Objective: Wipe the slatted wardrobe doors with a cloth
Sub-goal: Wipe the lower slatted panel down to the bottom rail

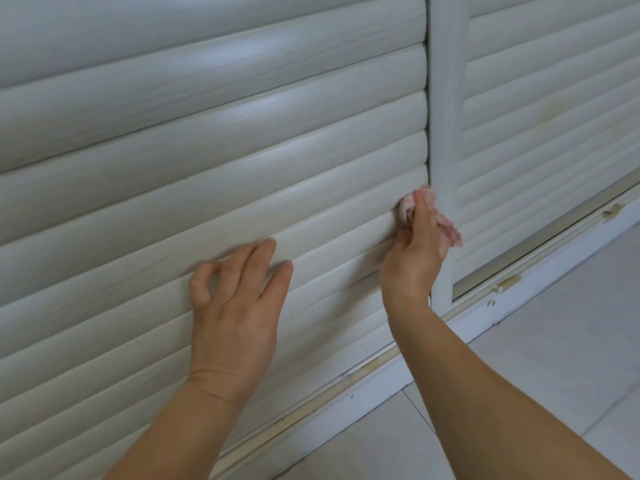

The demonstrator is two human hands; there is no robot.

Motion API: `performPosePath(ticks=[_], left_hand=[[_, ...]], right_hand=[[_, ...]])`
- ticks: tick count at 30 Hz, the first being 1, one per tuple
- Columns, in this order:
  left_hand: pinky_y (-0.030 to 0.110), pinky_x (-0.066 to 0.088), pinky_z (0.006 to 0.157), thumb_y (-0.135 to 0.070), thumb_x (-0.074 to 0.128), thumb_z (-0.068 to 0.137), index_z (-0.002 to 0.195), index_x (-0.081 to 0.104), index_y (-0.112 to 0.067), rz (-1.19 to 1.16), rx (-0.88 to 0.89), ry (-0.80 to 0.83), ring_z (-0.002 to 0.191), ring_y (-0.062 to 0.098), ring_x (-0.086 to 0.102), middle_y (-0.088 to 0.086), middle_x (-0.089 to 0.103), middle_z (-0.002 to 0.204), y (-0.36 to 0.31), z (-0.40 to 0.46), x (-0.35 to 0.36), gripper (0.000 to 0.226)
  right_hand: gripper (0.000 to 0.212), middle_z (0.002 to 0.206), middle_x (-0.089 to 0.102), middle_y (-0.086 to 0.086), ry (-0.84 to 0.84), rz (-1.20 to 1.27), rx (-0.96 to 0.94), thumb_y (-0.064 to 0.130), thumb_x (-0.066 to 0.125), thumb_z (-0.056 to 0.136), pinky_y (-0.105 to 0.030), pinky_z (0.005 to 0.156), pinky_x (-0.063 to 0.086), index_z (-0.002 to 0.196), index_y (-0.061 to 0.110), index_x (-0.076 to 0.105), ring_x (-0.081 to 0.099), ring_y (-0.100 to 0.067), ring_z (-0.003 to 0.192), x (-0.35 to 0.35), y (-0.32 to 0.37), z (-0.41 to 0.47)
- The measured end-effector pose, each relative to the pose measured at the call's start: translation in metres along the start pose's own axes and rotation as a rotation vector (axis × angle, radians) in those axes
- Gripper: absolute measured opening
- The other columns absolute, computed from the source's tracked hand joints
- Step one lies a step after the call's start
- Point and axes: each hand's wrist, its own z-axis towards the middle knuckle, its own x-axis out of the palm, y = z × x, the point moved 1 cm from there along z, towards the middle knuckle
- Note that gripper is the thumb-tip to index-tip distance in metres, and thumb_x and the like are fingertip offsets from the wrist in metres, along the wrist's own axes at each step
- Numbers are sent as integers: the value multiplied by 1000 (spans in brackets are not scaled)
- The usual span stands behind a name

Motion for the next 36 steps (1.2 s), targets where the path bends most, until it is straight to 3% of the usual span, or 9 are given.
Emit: performPosePath(ticks=[4, 7, 10, 15, 19, 24, 26, 29, 36], left_hand=[[44, 29, 90, 3, 32, 73, 100, 67, -14, 16, 7, 5, 115, 24, 49, 9, 59, 122, 3, -4, -2, 47], [44, 28, 90, 3, 33, 72, 98, 66, -15, 18, -22, 14, 115, 25, 50, 8, 59, 121, 6, -10, -4, 46], [44, 27, 89, 1, 37, 73, 89, 65, -16, 21, -42, 39, 114, 24, 48, 7, 60, 120, 8, -19, -8, 36], [42, 26, 89, -13, 38, 85, 92, 66, -18, 7, -37, 86, 112, 23, 52, 1, 62, 118, 14, -31, -14, 29], [44, 28, 91, -10, 37, 86, 89, 64, -17, 18, -42, 101, 115, 24, 52, 2, 61, 119, 17, -42, -16, 28], [47, 25, 95, -1, 35, 75, 71, 58, -15, 44, -38, 127, 118, 28, 51, 9, 60, 121, 14, -51, -10, 28], [46, 24, 96, 5, 39, 68, 71, 57, -15, 44, -44, 139, 119, 28, 48, 10, 58, 124, 12, -55, -5, 27], [44, 24, 96, 9, 46, 64, 73, 58, -15, 38, -58, 152, 119, 27, 45, 10, 56, 127, 9, -56, 0, 28], [46, 25, 96, 11, 40, 67, 75, 58, -12, 44, -53, 158, 120, 29, 45, 12, 52, 132, 14, -69, 3, 30]], right_hand=[[50, 144, 40, -1, 14, 1, 73, -2, 36, 97, -9, 96, 14, 139, 23, 46, 29, -17, 131, 6, 7, -15], [38, 133, 44, -9, 71, -20, 87, 14, 36, 100, -15, 98, 20, 134, 21, 51, 32, -17, 120, 13, 15, -47], [34, 120, 44, 13, 181, -2, -34, 21, 43, 100, 7, 89, 10, 132, 24, 54, 33, 9, 110, 15, 24, -87], [5, 98, 55, 22, 477, -126, -381, 41, 58, 88, -30, 86, 41, 92, 42, 62, 51, -1, 99, 16, 31, -143], [14, 101, 57, 14, 486, -117, -530, 40, 59, 88, -9, 85, 32, 98, 34, 67, 44, 6, 101, 13, 26, -138], [27, 104, 55, 6, 273, 37, -299, 7, 58, 85, -10, 88, 30, 104, 21, 72, 45, -9, 98, 7, 5, -93], [21, 100, 54, 7, 157, 194, -64, 7, 65, 85, -5, 93, 24, 91, 26, 73, 46, -8, 101, 3, 6, -76], [23, 83, 60, 3, 77, 466, 327, 16, 62, 91, -17, 90, 38, 78, 34, 69, 53, -12, 90, 2, -4, -42], [32, 117, 61, 11, -147, 338, 463, 12, 56, 93, -15, 90, 47, 122, 26, 58, 59, -4, 105, -6, -21, -34]])
